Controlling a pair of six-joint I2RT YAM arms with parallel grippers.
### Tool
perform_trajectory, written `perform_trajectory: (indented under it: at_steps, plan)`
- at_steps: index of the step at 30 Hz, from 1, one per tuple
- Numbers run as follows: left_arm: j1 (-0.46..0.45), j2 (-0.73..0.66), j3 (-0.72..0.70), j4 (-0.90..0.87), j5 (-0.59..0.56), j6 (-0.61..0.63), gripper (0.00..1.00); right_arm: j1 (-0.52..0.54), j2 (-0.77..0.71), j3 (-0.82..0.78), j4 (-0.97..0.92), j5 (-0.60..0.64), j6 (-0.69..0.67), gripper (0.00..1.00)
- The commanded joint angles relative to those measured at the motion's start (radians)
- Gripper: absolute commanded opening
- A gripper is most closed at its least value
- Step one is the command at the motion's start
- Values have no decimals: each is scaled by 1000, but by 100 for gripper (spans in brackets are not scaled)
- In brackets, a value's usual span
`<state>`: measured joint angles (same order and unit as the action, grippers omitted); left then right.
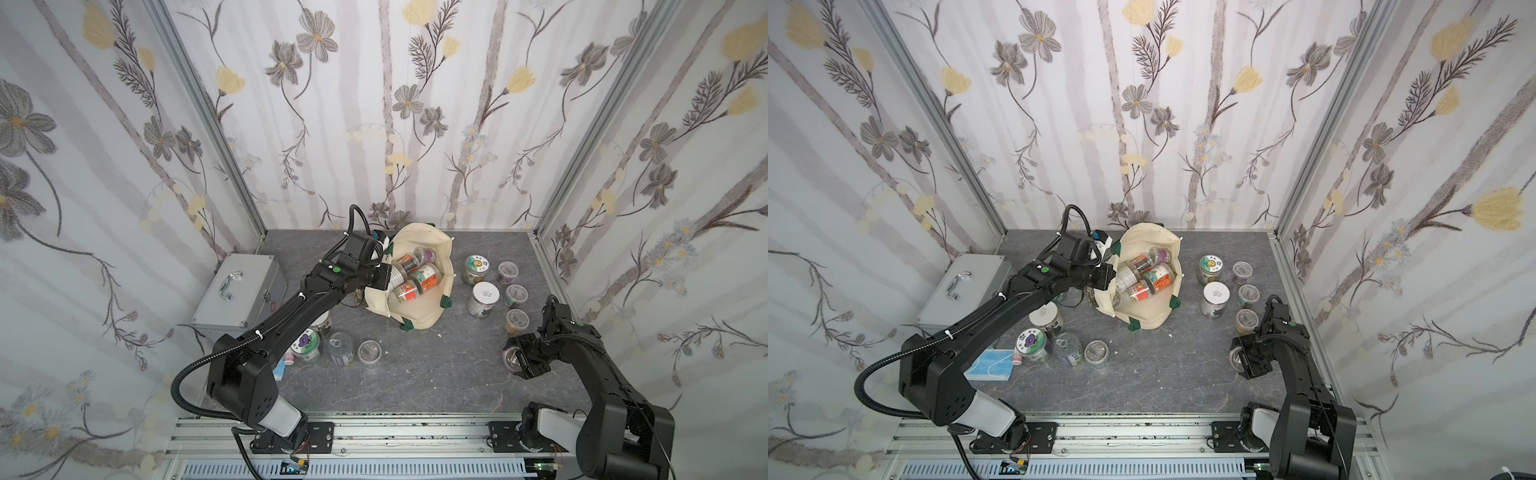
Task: Take out the seed jars from the canvas bag
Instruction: Place the seed jar at the center of the board.
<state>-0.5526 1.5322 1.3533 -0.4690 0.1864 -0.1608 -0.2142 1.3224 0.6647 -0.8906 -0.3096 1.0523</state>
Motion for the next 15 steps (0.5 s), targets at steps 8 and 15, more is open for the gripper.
perform_trajectory:
  at_steps: [8,15]
  plan:
    - [-1,-19,-2,37,15,9,8,-24,14,99,-33,-6,-42,93]
    - [0,-34,-26,61,18,22,9,4,-160,239,-70,82,-66,100]
